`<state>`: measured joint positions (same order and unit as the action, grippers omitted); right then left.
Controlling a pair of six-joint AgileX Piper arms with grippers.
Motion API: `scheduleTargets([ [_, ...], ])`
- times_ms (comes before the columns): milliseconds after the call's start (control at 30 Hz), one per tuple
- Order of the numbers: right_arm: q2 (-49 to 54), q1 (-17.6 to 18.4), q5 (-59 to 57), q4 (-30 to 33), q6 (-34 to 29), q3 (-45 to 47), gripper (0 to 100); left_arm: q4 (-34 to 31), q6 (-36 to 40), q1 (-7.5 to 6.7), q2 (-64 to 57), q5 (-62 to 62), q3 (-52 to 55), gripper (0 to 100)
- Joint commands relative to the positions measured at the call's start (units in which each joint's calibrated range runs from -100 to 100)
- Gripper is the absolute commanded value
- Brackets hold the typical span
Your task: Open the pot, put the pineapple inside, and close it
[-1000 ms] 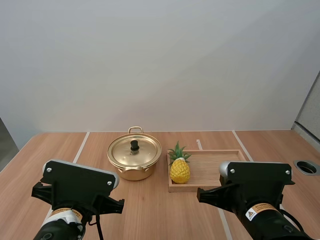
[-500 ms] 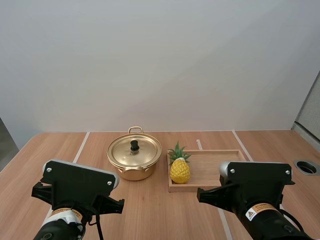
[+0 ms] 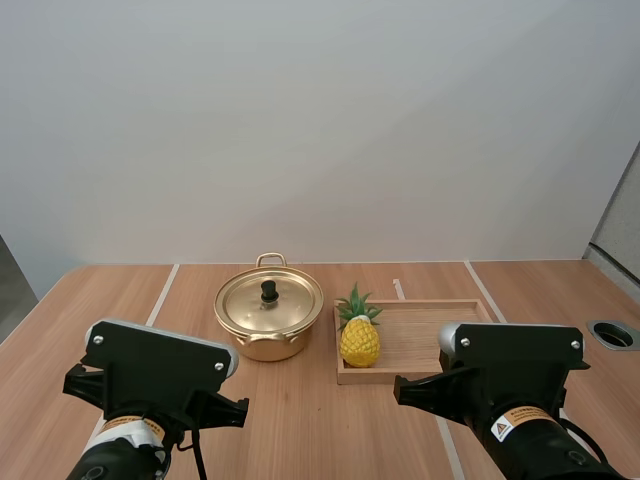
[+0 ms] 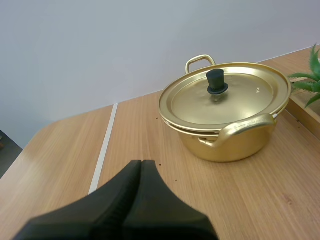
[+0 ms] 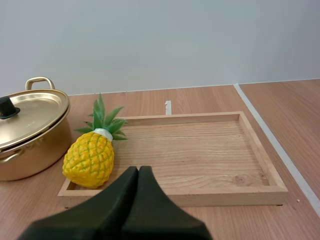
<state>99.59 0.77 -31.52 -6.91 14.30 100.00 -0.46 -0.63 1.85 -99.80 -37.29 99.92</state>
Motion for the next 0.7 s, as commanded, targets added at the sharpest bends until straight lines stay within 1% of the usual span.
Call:
scheduleTargets([
  [0,0.41,-0.17,0.14,-0.01,-0.16,0.00,0,-0.52,0.51,0.07,-0.20,1.57,0.08,0],
  [467,0.41,-0.17,0.14,-0.01,-0.16,0.00,0,-0.52,0.51,0.07,-0.20,1.91,0.08,0],
  [600,0.41,-0.17,0.14,-0.01,-0.16,0.00,0,0.46,0.51,0.07,-0.20,2.10,0.08,0],
  [667,0.41,-0.17,0.37,2.41,0.97,0.00,0,0.46,0.51,0.07,-0.20,2.10,0.08,0],
])
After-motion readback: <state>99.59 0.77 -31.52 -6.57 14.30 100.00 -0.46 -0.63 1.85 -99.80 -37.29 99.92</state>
